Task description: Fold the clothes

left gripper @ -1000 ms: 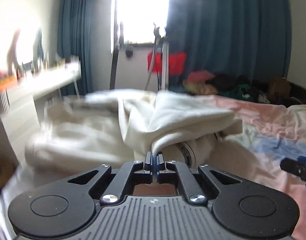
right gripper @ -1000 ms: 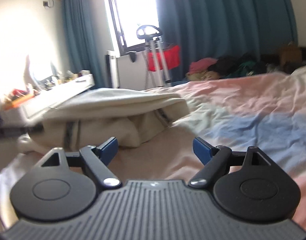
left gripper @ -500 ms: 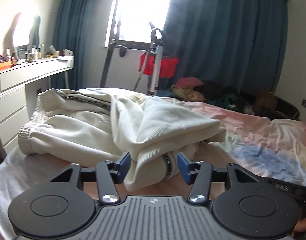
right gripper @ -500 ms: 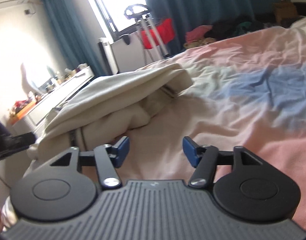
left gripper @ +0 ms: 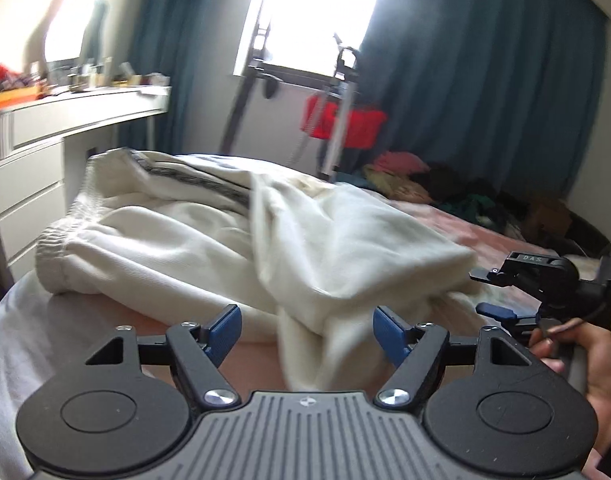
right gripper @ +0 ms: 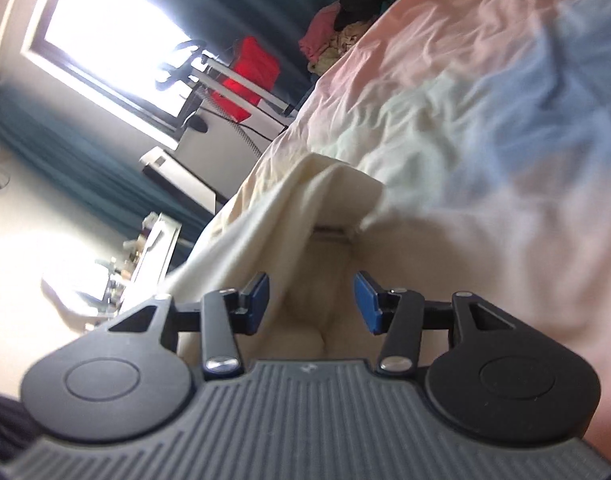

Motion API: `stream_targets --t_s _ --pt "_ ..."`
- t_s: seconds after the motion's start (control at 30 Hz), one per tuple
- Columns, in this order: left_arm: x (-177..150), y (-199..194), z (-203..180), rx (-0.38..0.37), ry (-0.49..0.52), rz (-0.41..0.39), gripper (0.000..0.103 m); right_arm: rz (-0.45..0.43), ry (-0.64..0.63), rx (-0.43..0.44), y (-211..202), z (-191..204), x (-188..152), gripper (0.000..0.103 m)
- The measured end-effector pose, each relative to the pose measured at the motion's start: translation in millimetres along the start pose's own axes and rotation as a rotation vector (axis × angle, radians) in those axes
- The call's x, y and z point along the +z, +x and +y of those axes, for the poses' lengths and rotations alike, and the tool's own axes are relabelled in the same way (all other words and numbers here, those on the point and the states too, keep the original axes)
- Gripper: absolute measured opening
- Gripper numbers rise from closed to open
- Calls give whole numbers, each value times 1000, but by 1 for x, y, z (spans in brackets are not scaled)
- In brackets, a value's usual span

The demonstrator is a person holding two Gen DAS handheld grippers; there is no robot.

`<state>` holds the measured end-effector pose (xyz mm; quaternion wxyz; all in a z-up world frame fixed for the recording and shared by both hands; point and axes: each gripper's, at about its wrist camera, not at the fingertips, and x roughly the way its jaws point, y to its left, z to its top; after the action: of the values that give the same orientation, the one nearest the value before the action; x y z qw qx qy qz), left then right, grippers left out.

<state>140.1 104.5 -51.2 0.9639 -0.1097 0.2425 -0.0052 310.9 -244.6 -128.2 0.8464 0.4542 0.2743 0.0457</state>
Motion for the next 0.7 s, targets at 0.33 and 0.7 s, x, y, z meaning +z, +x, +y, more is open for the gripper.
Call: stream_targets --t_s 0.33,0.7 --pt "4 42 46 121 -111 -20 77 -101 -17 -157 90 43 38 6" --pt "6 48 45 90 -69 -13 74 -496 -323 -263 44 174 180 5"
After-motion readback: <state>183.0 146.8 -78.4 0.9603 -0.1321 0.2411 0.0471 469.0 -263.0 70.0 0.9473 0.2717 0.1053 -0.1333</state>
